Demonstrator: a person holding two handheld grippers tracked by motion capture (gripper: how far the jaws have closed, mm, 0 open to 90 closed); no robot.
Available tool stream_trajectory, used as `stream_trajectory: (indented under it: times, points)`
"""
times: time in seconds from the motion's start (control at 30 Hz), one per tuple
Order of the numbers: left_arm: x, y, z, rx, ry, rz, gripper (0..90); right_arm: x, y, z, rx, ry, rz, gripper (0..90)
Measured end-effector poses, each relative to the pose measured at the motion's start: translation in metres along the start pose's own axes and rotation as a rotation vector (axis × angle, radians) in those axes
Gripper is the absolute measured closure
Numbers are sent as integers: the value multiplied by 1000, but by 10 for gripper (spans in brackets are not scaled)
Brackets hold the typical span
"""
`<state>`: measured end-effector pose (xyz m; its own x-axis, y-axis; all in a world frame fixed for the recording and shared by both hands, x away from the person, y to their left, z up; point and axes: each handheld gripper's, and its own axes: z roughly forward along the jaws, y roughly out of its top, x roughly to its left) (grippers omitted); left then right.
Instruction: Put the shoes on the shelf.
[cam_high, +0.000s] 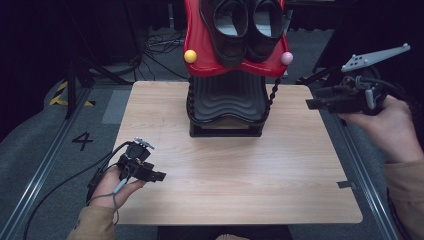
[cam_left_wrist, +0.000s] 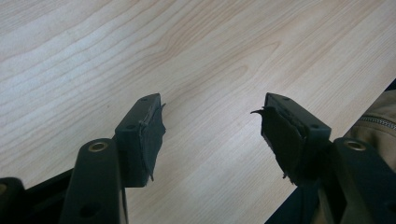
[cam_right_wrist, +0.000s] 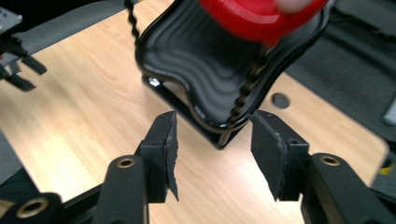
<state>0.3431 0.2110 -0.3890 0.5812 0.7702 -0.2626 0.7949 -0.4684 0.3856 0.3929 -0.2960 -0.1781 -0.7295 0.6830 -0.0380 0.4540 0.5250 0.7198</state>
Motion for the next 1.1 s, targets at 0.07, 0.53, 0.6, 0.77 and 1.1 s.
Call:
stream_trajectory:
  times: [0.07, 0.53, 0.6, 0.77, 1.1]
  points:
    - [0, -3, -1, 0, 2, -10, 393, -1, -13, 8, 0, -6, 15, 524]
    - [-4, -11, -3, 9, 19, -25, 388, 5, -87, 51, 30, 115, -14, 474]
    - [-5, -11, -3, 9, 20, -28, 387, 4, -97, 58, 44, 150, 23, 468]
    - [-6, -10, -6, -3, 27, -23, 386, 5, -113, 67, 2, 164, 48, 473]
    - [-7, -8, -9, -18, 25, 0, 385, 4, -134, 108, 72, 219, 87, 470]
